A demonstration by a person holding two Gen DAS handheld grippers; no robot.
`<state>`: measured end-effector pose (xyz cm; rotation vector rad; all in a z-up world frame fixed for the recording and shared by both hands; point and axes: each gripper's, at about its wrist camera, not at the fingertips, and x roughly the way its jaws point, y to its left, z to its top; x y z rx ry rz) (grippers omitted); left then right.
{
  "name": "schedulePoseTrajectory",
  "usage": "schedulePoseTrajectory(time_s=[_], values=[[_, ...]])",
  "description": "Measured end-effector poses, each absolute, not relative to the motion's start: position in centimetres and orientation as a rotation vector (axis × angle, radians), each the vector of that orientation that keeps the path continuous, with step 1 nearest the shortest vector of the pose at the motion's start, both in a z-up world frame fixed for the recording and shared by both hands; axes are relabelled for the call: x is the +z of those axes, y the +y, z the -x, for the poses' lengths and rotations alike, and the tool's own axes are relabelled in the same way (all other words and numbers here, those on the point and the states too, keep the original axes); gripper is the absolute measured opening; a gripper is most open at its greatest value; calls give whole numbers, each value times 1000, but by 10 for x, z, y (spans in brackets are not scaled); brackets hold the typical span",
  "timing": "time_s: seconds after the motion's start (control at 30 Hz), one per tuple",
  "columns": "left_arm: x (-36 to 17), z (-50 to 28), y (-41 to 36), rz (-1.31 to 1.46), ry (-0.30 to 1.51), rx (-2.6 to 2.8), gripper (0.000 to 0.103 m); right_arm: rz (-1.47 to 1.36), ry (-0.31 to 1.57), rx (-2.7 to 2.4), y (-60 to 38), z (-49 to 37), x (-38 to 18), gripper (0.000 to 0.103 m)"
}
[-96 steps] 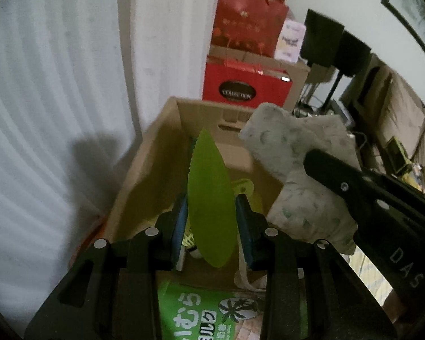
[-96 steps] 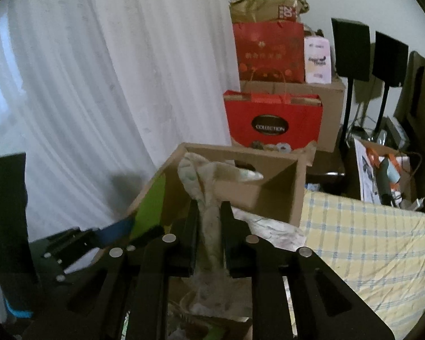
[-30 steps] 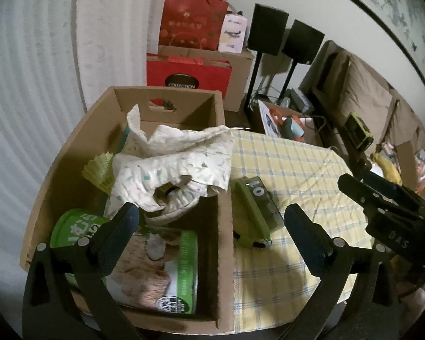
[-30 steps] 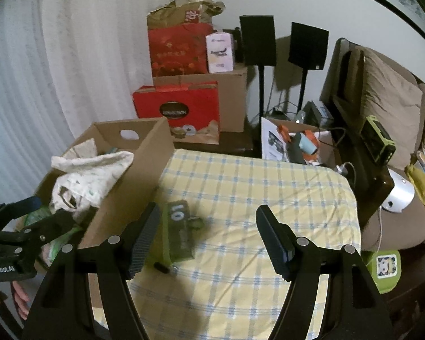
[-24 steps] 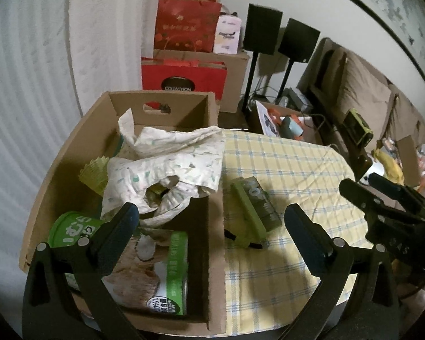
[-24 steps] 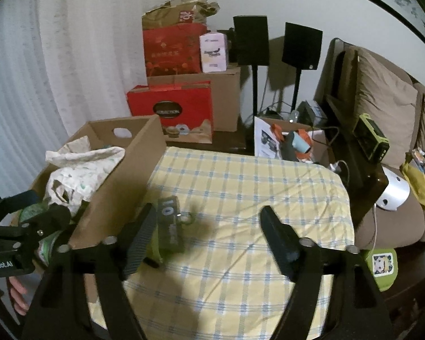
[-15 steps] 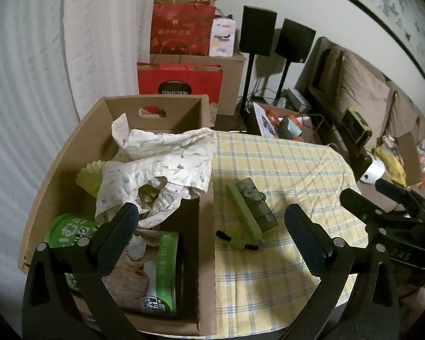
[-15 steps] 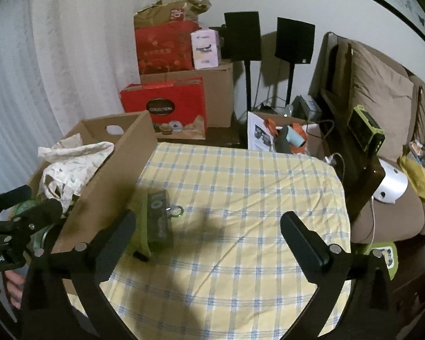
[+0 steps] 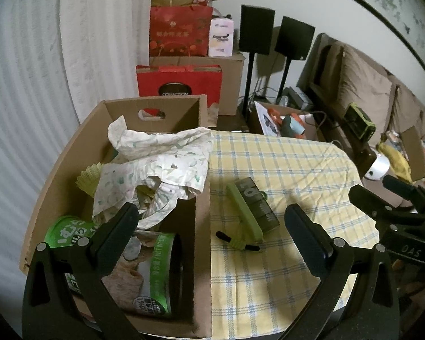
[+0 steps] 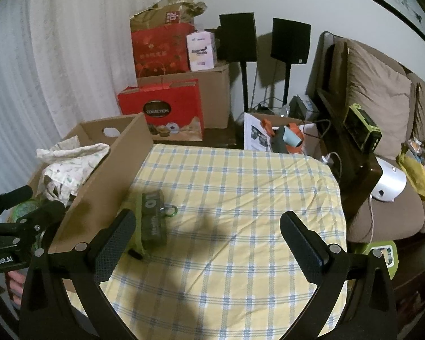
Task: Organize objects
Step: 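Move the right tool toward the green printed pill box, then grasp the green pill box with the right gripper and lift it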
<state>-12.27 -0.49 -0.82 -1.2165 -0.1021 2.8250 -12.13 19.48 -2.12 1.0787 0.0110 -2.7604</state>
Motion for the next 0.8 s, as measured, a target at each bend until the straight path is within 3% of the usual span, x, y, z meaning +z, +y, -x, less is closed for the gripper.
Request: schedulePoseTrajectory(time_s=[0.43,0.8], values=[[-13,124,-35,1260,-155,2894,103,-1129,150,-2655,139,154,-65,101],[-22,123,-53,1274,-218,2899,103,-1190,212,-2589,104,178,-99,89]])
